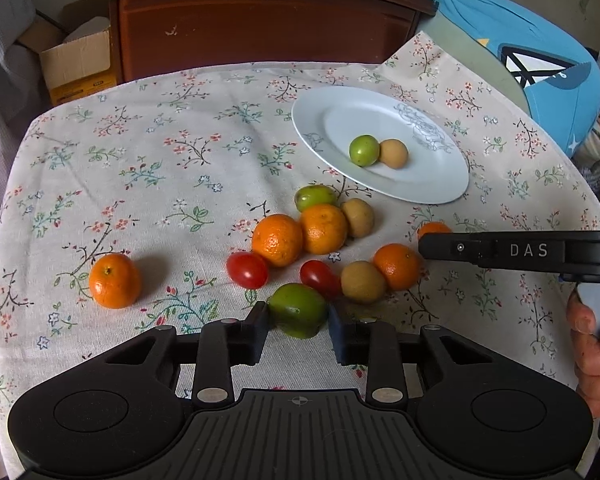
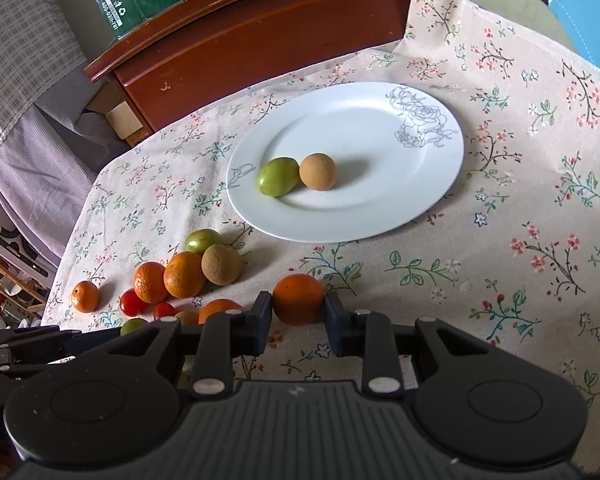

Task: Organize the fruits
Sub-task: 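Lift the lime and orange and carry both over the white plate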

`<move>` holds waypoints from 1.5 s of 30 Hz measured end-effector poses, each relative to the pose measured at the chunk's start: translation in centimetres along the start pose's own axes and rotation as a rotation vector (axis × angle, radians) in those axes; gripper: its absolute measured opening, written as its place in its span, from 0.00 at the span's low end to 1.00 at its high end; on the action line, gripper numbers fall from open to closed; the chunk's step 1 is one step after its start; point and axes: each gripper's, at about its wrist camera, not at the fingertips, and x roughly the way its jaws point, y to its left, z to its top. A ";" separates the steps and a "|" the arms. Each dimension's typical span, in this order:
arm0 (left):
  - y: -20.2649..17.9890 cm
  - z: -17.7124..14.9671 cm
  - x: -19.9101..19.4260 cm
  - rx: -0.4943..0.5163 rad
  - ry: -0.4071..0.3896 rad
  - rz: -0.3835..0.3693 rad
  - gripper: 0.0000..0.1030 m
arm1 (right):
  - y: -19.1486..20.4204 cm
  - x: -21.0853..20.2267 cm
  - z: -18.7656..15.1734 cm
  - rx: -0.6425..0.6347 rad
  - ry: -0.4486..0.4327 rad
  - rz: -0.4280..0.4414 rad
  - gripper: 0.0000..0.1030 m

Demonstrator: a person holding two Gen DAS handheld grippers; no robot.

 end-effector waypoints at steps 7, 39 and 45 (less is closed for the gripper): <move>-0.5 -0.2 -0.1 0.027 -0.014 0.021 0.29 | 0.2 -0.2 0.0 -0.007 -0.009 0.004 0.27; -1.8 8.1 -1.5 0.008 -0.221 -0.011 0.29 | -2.5 -3.7 6.8 0.068 -0.170 0.043 0.27; -1.9 9.7 0.2 0.000 -0.210 -0.024 0.29 | -3.3 -2.8 7.5 0.088 -0.152 0.036 0.27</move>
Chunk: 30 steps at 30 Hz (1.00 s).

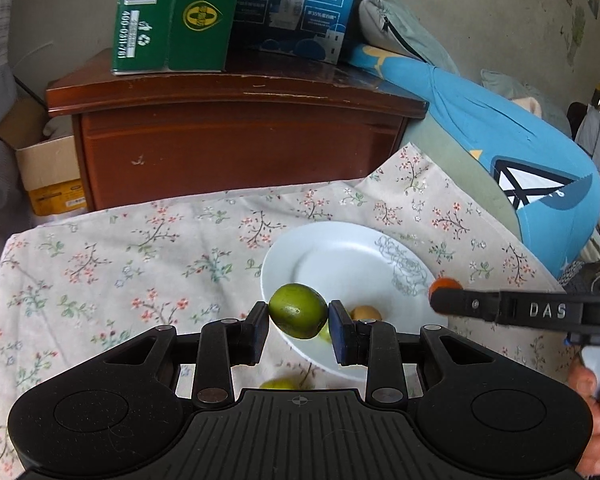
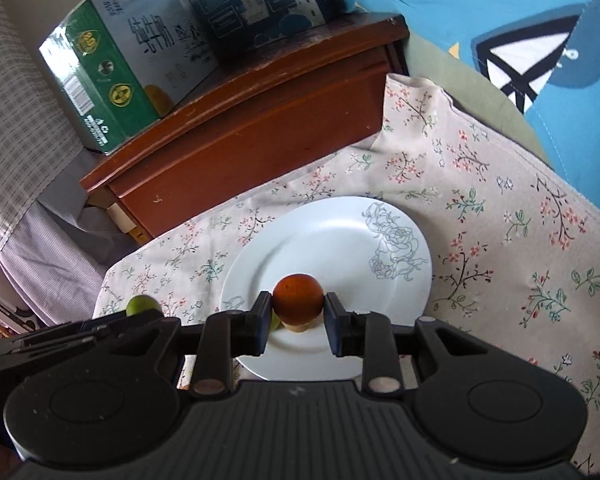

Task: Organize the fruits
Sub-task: 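Lift the lime and orange and carry both over the white plate, then open the left gripper to drop the lime while the right drops the orange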

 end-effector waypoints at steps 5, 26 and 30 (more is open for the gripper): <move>0.0 0.6 2.0 0.005 0.017 -0.002 0.29 | -0.4 1.1 0.2 0.005 0.024 -0.017 0.27; -0.4 1.0 8.1 0.000 0.084 -0.028 0.30 | -1.4 4.6 0.0 0.027 0.110 -0.059 0.28; -0.7 1.3 7.8 -0.002 0.072 -0.038 0.35 | -1.6 4.6 0.0 0.040 0.100 -0.059 0.30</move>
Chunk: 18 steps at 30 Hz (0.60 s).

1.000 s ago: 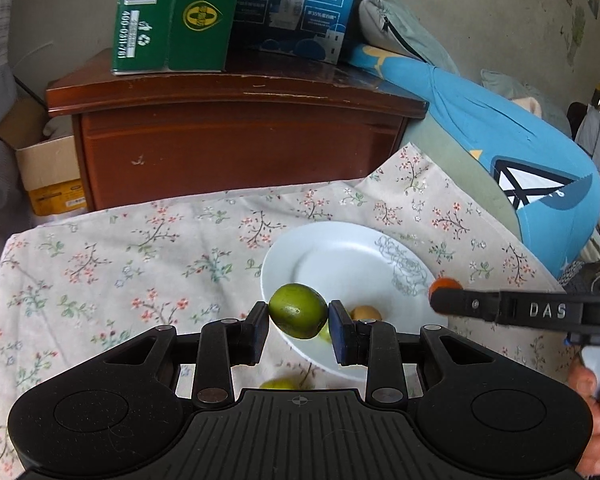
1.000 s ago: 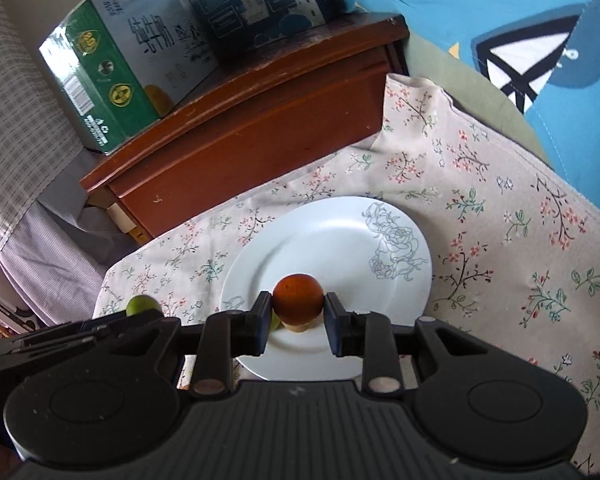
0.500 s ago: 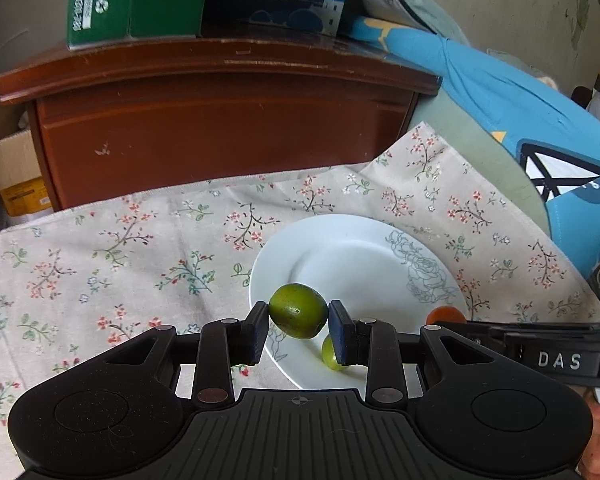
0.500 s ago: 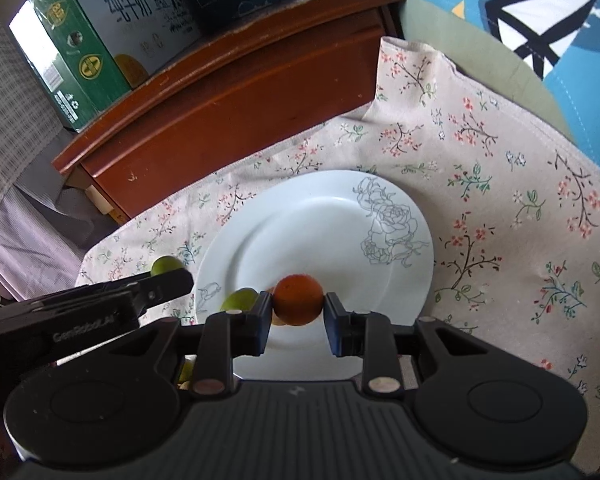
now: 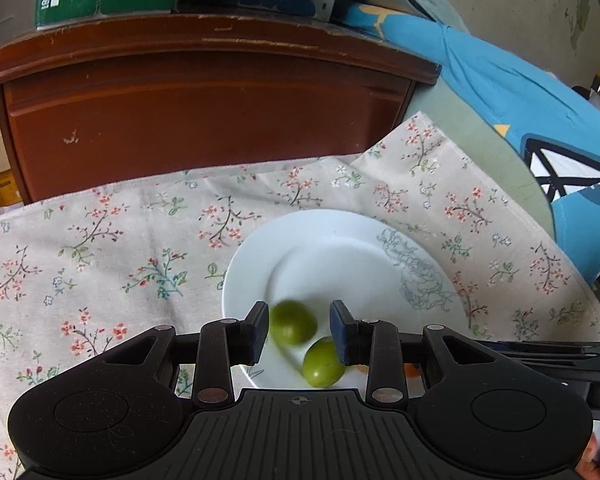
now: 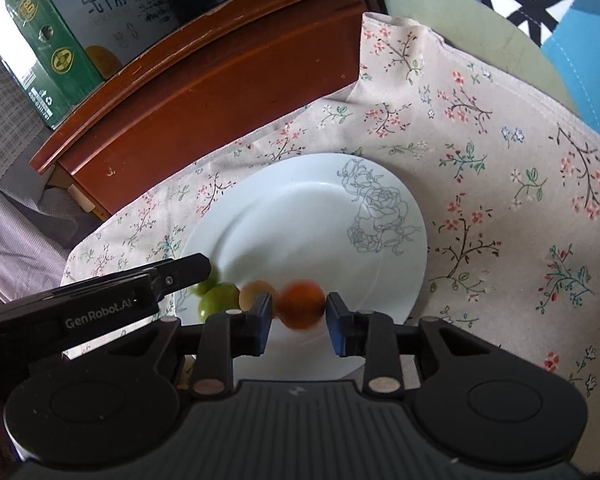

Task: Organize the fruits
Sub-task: 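Open the left gripper to drop the lime while the right drops the orange, then move both grippers back from the plate toward the remaining fruits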

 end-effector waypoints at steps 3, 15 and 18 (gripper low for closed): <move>-0.3 0.3 -0.8 -0.004 -0.027 0.006 0.53 | 0.0 -0.3 0.2 0.005 -0.019 0.007 0.30; 0.0 1.0 -5.0 0.001 -0.046 0.080 0.78 | 0.5 -1.3 0.6 -0.005 -0.054 0.032 0.33; 0.4 0.8 -5.9 0.010 -0.037 0.107 0.82 | 0.8 -1.5 0.5 -0.010 -0.050 0.042 0.33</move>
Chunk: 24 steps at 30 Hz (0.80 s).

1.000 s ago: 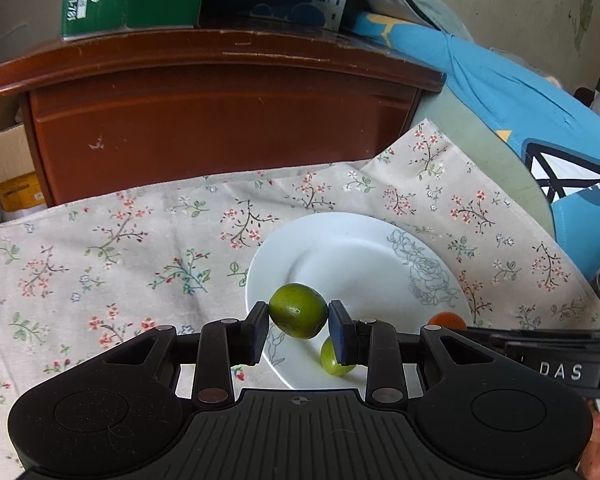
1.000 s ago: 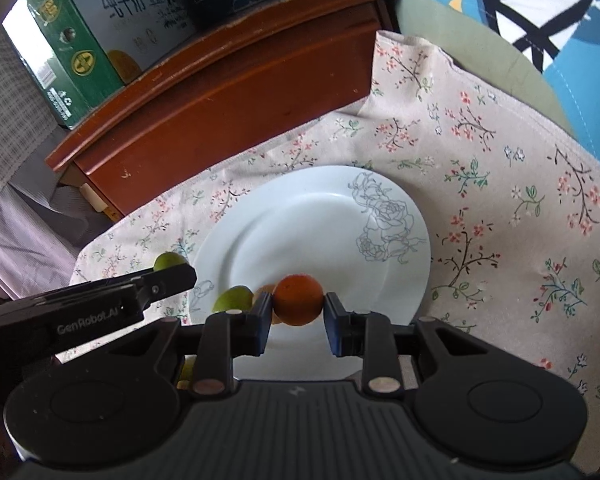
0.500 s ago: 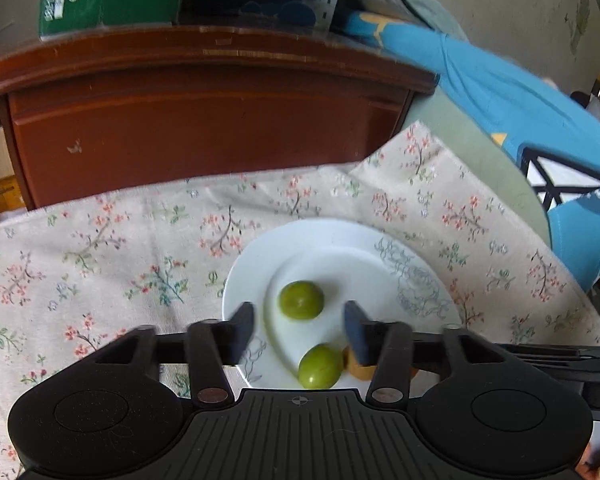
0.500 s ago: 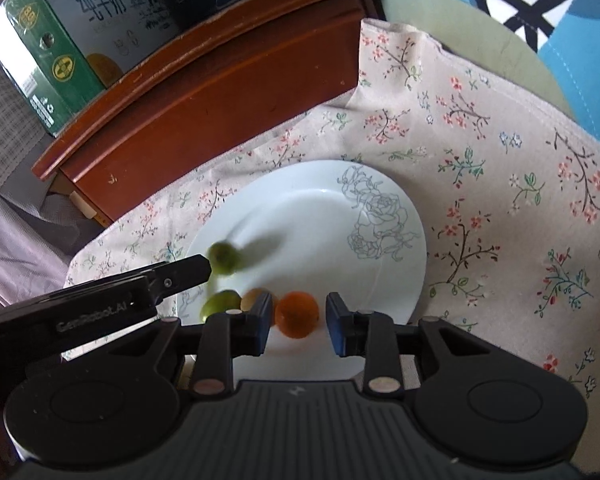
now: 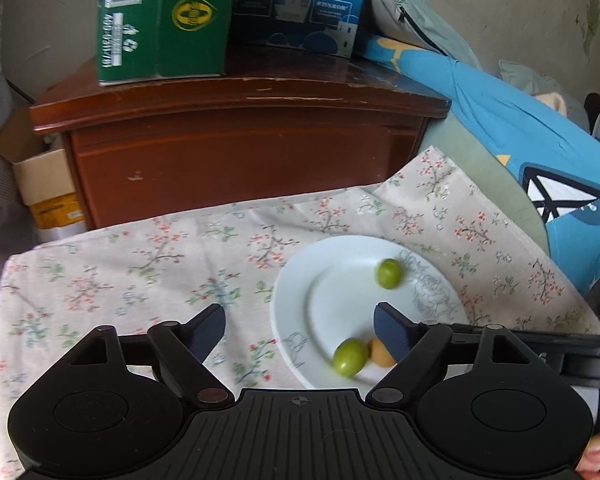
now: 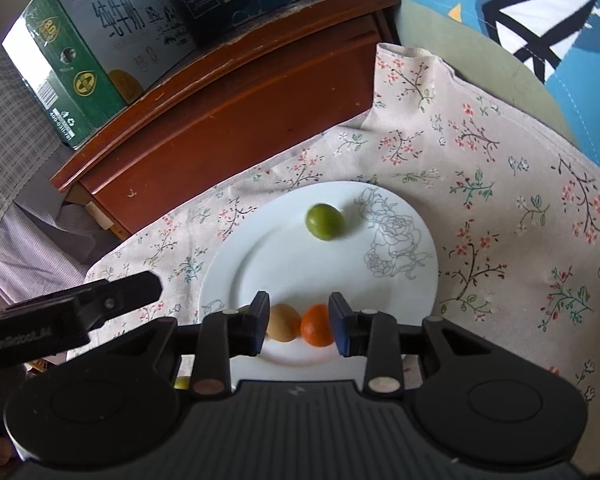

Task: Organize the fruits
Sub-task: 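Move both grippers back from the plate toward the remaining fruits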

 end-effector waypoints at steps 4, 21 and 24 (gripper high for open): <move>1.1 -0.3 -1.3 -0.005 0.016 0.024 0.83 | 0.4 -0.3 -0.2 -0.004 0.008 0.016 0.33; 7.1 -2.5 -5.3 -0.114 0.064 0.141 0.83 | 2.8 -1.5 -2.8 -0.070 0.060 0.069 0.34; 7.8 -3.1 -5.3 -0.124 0.082 0.160 0.83 | 3.0 -1.6 -3.1 -0.075 0.069 0.074 0.35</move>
